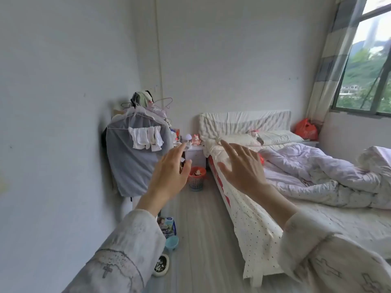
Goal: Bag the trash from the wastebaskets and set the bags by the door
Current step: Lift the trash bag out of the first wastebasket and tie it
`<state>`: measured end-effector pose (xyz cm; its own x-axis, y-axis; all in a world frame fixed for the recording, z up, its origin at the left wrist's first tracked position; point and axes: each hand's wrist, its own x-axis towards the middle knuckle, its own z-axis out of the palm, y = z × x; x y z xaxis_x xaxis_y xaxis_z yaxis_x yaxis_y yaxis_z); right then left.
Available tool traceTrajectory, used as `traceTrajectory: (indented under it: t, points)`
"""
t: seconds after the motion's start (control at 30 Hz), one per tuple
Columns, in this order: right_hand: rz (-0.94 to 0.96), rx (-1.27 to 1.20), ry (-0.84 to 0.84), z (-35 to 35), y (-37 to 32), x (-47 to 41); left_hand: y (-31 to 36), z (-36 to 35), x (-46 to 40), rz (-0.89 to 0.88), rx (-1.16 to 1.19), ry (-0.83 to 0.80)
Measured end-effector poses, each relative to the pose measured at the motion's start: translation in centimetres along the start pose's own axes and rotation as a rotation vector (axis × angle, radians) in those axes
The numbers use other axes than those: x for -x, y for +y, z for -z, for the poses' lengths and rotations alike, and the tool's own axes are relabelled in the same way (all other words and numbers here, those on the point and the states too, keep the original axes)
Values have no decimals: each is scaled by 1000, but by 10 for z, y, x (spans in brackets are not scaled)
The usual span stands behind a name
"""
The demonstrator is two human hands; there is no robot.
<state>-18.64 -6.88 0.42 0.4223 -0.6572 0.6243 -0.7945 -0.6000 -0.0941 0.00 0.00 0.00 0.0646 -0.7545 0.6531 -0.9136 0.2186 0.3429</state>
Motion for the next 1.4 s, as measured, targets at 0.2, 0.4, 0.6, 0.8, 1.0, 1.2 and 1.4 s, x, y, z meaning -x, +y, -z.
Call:
traceTrajectory:
  t: [0.2,0.4,0.6,0.8,1.0,1.2,1.4]
  points:
    - [-125,-193,-51,-71,47,-17,-29,-77,-27,109,72,-76]
    - [-211,-306,-109,-169,103,-70,-99,-171,-82,182,135,-137]
    - [-251,-361,-197,-262,154,-167,-179,-253,-171,332,217,-149]
    - [-299,-402,-296,-355,217,-254,-243,-343,-268,392,220,-252]
    - [-297,-442,-359,-465,301,-354,-312,-459,-362,474,256,-300]
    - [-310,-488,-470,-564,389,-457,-373,-556,-460,600,298,-336]
    - [-294,-517,-570,-666,438,-558,-447,-625,-537,717,278,-332]
